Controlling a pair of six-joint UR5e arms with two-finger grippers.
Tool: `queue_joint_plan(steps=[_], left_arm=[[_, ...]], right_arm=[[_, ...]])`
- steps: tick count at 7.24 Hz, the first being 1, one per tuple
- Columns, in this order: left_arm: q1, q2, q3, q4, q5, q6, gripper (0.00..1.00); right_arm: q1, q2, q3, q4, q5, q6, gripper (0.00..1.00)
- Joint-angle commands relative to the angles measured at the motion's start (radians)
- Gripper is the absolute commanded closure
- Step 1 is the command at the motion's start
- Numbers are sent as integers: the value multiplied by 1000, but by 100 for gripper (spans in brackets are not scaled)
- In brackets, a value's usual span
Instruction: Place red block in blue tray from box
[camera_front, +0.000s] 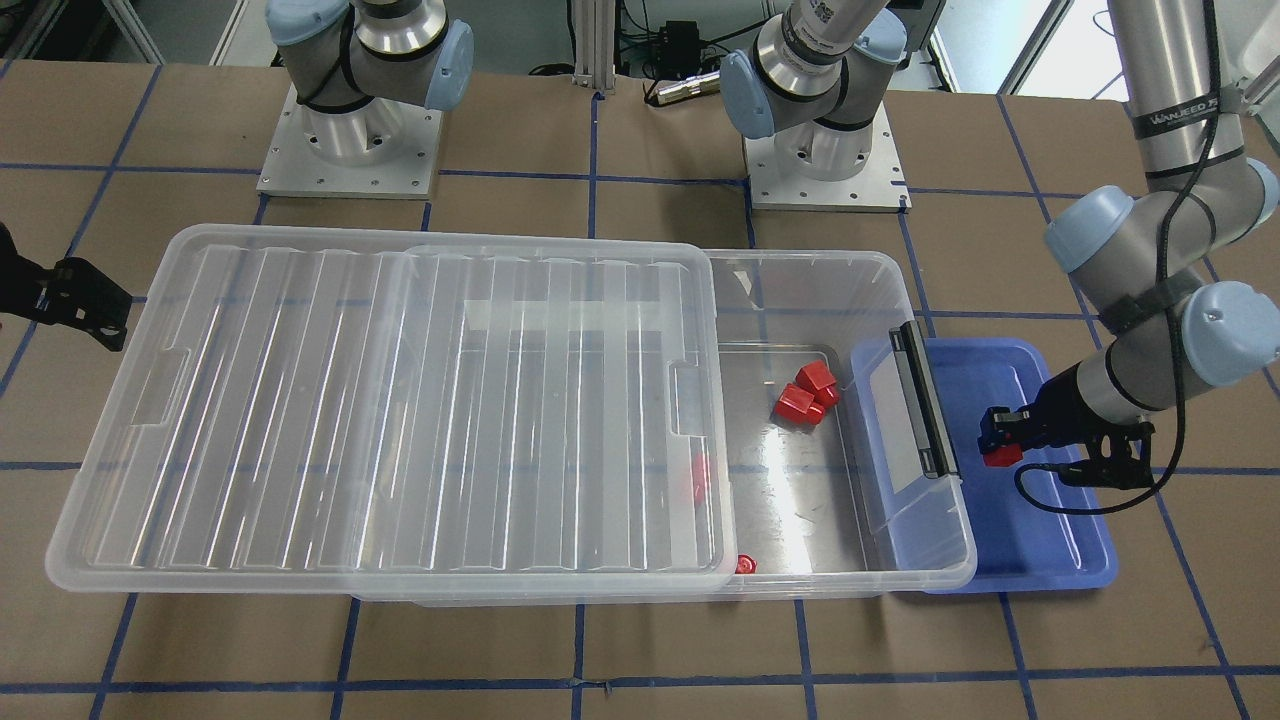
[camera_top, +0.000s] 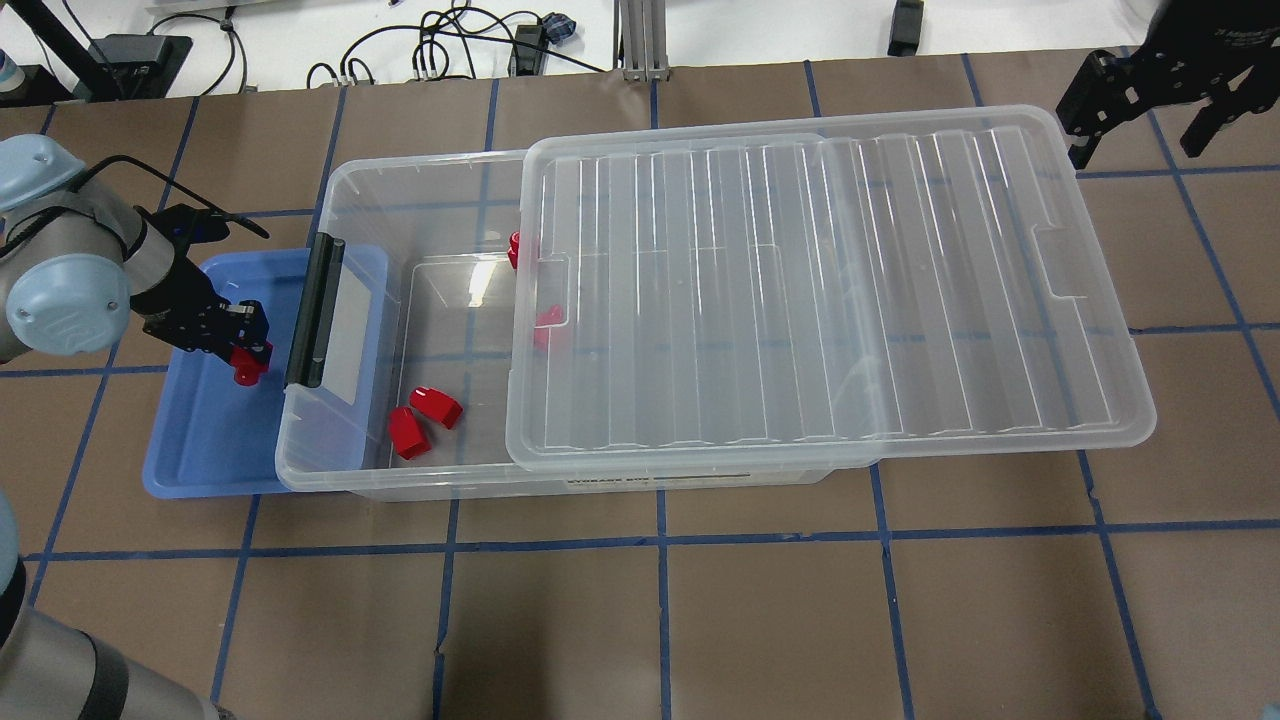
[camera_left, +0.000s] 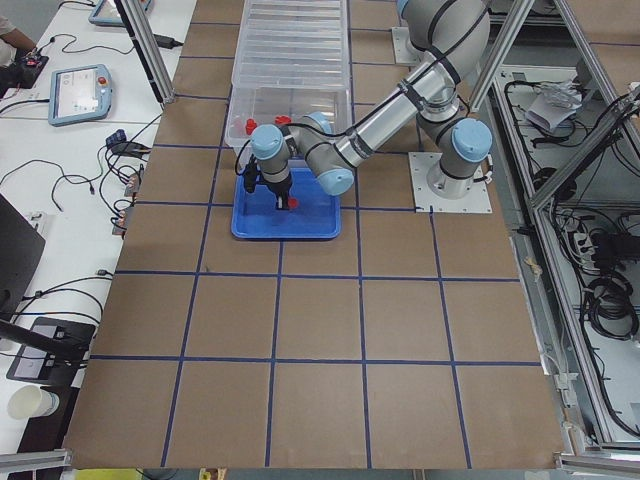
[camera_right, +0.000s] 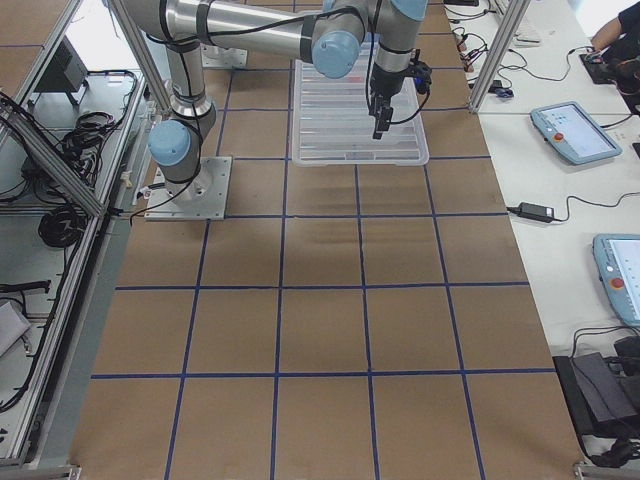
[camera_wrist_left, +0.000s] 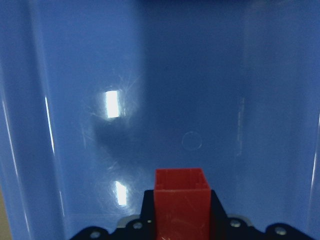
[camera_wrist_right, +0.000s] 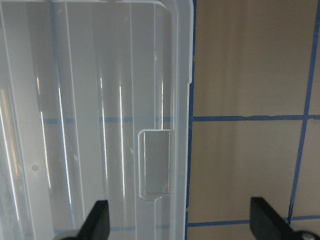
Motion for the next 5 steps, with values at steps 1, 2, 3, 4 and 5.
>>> queue_joint_plan(steps=[1,2,3,4,5], left_arm=[[-18,58,50,-124,0,-7,4],[-41,101,133,-276,-2,-9,3],[-83,150,246,-466,6,-47,3],[-145,180,349,-584,4,-129,3],[-238,223,380,-603,6,-223,0]], right_arm=[[0,0,3,3,-4,0,0],[0,-1,2,3,-1,0,0],[0,2,5,2,-4,0,0],[0,3,6,0,-12,0,0],[-1,20,12,3,-12,-3,0]])
